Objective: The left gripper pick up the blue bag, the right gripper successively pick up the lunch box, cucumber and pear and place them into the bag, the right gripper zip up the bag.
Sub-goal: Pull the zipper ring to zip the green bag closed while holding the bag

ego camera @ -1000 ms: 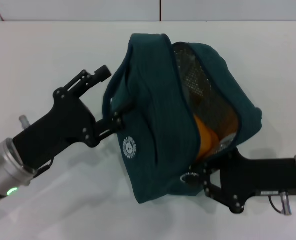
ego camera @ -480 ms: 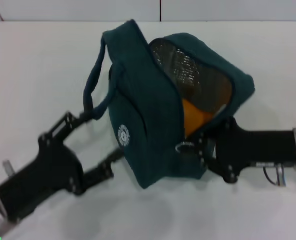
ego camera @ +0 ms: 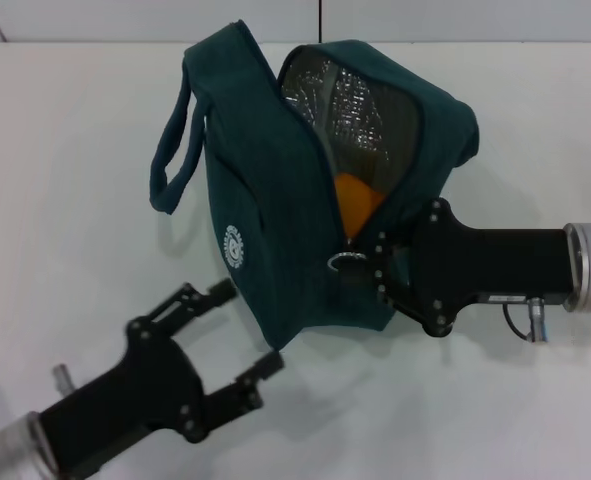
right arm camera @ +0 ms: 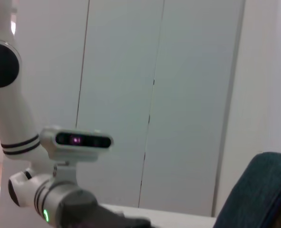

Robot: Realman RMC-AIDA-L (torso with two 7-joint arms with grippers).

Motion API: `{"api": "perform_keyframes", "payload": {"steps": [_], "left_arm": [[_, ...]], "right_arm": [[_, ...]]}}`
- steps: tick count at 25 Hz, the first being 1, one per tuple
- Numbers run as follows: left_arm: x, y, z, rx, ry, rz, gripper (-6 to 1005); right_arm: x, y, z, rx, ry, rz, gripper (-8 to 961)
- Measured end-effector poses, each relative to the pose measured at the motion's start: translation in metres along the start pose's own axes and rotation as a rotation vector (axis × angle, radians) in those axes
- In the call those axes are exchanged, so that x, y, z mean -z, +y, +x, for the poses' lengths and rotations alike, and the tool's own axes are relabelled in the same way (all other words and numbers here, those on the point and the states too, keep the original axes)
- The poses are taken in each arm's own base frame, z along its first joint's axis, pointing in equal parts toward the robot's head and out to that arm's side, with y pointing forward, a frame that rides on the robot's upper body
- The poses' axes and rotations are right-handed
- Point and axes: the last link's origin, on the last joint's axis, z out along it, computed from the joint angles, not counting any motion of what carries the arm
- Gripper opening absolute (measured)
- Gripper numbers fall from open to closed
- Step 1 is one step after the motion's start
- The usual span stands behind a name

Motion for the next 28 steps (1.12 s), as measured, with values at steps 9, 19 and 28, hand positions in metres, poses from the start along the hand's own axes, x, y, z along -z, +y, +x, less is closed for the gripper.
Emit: {"api": "perform_keyframes", "payload": {"steps": [9, 19, 28], "left_arm": [[-0.02, -0.008, -0.012, 0.063, -0.072, 0.007, 808], [-0.024, -0.018, -0.01, 0.031, -0.058, 0.048, 803], [-0.032, -0.026, -0.011, -0.014, -0.085, 0.04, 671]], "right_arm": [[0.003, 0.005, 0.0, -0.015, -0.027, 0.007, 17], [0.005, 0.007, 0.0, -0.023, -0.039, 0.014, 17], [0.007, 0.01, 0.002, -0.042, -0.038, 0.022, 18]]}}
